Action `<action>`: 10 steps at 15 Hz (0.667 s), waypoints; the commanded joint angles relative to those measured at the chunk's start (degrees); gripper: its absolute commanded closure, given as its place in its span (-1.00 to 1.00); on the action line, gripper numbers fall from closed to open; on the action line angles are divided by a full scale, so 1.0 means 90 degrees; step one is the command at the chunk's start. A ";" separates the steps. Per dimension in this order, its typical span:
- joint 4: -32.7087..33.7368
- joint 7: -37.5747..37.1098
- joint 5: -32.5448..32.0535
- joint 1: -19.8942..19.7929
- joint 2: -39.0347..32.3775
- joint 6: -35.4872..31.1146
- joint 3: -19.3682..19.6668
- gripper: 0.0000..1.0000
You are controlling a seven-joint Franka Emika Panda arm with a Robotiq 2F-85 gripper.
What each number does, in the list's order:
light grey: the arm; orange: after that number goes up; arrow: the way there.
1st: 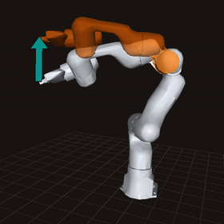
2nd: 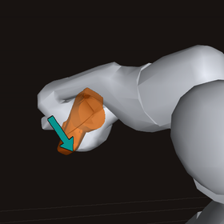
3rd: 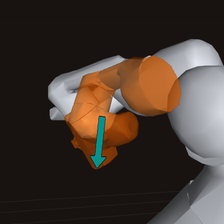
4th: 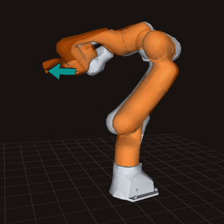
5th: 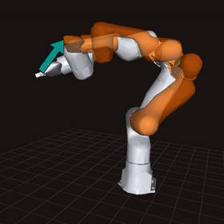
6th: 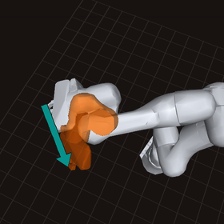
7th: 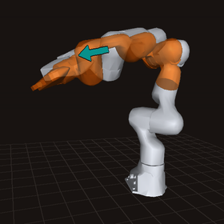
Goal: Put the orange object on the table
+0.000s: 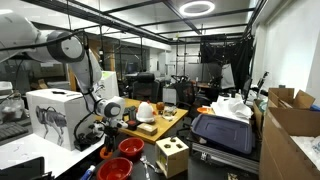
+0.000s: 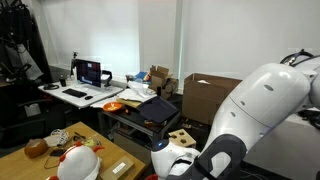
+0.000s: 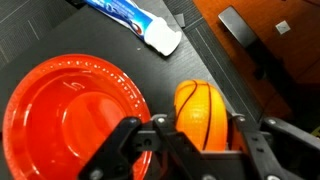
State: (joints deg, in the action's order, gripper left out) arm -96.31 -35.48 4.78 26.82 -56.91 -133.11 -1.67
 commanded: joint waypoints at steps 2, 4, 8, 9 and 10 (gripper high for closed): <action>-0.0112 -0.0248 -0.0110 0.0084 0.0129 0.0044 0.0070 0.85; -0.0122 -0.0291 -0.0166 0.0134 0.0125 -0.0019 0.0123 0.85; -0.0136 -0.0358 -0.0192 0.0111 0.0141 0.0005 0.0115 -0.12; -0.0130 -0.0348 -0.0187 0.0100 0.0138 0.0010 0.0104 -0.27; -0.0129 -0.0356 -0.0178 0.0096 0.0139 0.0008 0.0099 -0.40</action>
State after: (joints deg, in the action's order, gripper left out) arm -96.31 -36.48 4.19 26.92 -56.91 -133.11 -1.43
